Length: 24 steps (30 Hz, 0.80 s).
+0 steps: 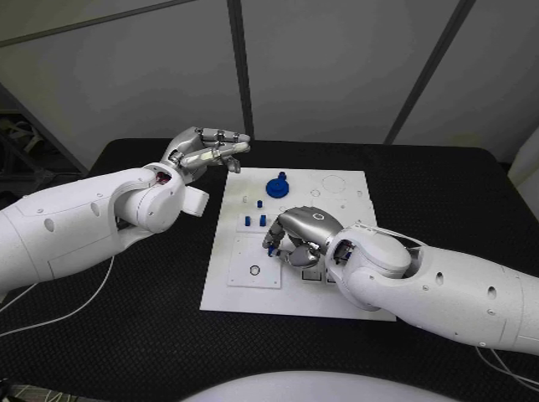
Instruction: Assemble the parts on the task board
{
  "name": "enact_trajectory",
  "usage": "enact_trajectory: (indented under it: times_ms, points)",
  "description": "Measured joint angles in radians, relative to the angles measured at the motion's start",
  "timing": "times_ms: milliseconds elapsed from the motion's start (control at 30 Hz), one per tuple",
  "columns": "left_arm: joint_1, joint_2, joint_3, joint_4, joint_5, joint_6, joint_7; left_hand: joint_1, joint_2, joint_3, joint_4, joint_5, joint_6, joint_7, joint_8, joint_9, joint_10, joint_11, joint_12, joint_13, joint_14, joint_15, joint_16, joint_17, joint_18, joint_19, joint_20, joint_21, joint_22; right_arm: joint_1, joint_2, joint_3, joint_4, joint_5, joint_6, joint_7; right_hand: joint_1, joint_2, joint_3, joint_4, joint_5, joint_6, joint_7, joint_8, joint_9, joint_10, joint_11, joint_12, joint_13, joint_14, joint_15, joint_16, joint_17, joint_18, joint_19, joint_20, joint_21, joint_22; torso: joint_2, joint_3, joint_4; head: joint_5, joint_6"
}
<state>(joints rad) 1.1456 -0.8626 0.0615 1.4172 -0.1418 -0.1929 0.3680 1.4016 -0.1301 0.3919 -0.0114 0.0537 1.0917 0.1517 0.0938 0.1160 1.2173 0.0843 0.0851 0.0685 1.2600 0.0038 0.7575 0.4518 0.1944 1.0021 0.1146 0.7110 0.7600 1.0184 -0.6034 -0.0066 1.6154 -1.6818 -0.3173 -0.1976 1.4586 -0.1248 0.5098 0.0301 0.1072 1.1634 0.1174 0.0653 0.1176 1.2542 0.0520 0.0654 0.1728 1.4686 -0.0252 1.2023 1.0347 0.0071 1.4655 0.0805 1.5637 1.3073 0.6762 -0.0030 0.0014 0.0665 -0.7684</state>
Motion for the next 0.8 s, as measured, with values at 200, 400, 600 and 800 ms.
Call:
enact_trajectory:
  times_ms: [200,400,600,800]
  points:
    - [0.000,0.000,0.000,-0.001,0.000,0.001,-0.001,0.000,0.000,0.000,0.000,0.000,0.000,0.000,0.000,0.000,0.000,0.000,0.000,0.000,0.000,0.000,0.000,0.000,0.000,0.000,0.000,0.000,0.000,-0.001,0.005,0.000,-0.007,-0.007,0.010,-0.005,0.000,0.000,0.000,0.000,-0.001,0.001,0.001,0.001,0.000,0.000,0.000,0.000,0.000,0.000,0.000,0.000,-0.001,0.000,0.000,0.000,0.000,0.000,0.000,-0.0004,0.0000,0.002,-0.003]
    - [0.000,0.001,0.000,-0.001,0.000,0.001,-0.002,0.000,0.000,0.000,0.000,0.000,0.000,0.000,0.000,0.000,0.000,0.000,0.000,0.000,0.000,0.000,0.000,0.000,0.000,0.000,0.000,0.000,0.000,-0.002,0.010,0.000,-0.012,-0.022,0.024,-0.016,0.000,0.000,0.000,0.000,-0.001,0.001,0.001,0.001,0.000,0.000,0.000,0.000,0.000,0.000,0.000,0.000,-0.001,0.000,0.000,0.000,0.000,0.000,-0.001,-0.0005,0.0000,0.003,-0.005]
    - [0.000,0.001,0.000,-0.002,0.000,0.003,-0.004,0.000,0.000,0.000,0.000,0.000,0.000,0.000,0.000,0.000,0.000,0.000,0.000,0.000,0.000,0.000,0.000,-0.001,0.000,0.000,0.000,0.000,-0.001,-0.002,0.012,0.000,-0.014,-0.041,0.035,-0.026,-0.004,-0.004,0.003,-0.003,-0.001,0.001,0.001,0.001,0.001,0.000,0.000,0.000,-0.001,0.000,0.000,0.000,-0.004,0.000,0.000,0.000,0.000,0.000,-0.001,-0.0005,0.0000,0.003,-0.005]
    - [0.000,0.001,0.000,-0.003,0.000,0.003,-0.005,0.000,0.000,0.000,0.000,0.000,0.000,0.000,0.000,0.000,0.000,0.000,0.000,0.000,0.000,0.000,0.000,-0.001,0.000,0.000,0.000,0.000,-0.001,0.000,0.015,-0.002,-0.014,-0.055,0.043,-0.030,-0.004,-0.004,0.003,-0.003,-0.001,0.001,0.001,0.000,0.001,0.000,0.000,0.000,0.000,0.000,0.000,0.000,-0.006,0.000,0.000,0.000,0.000,0.000,-0.001,-0.0005,0.0000,0.004,-0.006]
